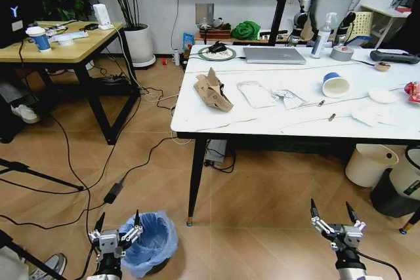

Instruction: Pick up the trash bin and place the trash from the table into it.

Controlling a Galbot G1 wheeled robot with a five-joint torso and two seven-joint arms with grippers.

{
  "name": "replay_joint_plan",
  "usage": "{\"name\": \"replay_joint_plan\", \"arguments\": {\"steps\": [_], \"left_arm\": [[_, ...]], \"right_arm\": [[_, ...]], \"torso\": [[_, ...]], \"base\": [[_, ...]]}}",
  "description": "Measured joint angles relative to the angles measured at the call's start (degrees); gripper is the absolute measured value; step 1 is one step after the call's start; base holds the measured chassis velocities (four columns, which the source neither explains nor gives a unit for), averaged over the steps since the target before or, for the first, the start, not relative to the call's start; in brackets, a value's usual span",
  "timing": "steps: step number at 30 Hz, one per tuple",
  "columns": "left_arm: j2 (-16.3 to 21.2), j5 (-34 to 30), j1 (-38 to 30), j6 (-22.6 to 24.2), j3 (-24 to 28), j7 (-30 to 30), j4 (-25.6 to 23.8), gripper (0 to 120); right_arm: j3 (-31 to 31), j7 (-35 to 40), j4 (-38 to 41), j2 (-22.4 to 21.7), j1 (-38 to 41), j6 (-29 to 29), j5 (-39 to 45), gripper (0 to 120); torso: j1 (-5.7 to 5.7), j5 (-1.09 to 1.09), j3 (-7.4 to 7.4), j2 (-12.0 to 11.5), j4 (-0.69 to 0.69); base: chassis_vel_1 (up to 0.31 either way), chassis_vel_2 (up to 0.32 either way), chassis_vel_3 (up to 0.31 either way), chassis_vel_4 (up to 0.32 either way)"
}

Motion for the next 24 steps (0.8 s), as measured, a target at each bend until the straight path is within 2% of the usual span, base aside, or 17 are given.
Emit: {"name": "replay_joint_plan", "arguments": {"steps": [7, 15, 24], "left_arm": [[1.16, -0.88, -1.21, 0.33, 0.39, 0.02, 0.83, 100], [2.13, -0.84, -2.94, 1.2, 3.16, 0.08, 1.05, 100], [3.58, -1.55, -4.85, 1.33, 5.42, 0.11, 3.97, 100]], "right_arm": [[-0.12, -0.02, 0.66, 0.07, -0.67, -0.43, -1.14, 100], [1.44, -0.27, 1.42, 1.76, -1.44, -0.22, -2.4, 100], [4.32, -0.91, 2.19, 2.88, -2.74, 0.26, -3.53, 100]], "torso": [[-0.64, 0.0, -1.0, -1.63, -0.01], [-1.39, 0.0, -2.19, -3.57, -0.02], [-2.25, -0.01, -3.66, -5.9, -0.01]], "base": [[0.0, 0.0, 0.0, 0.0], [0.0, 0.0, 0.0, 0.0], [0.0, 0.0, 0.0, 0.0]]}}
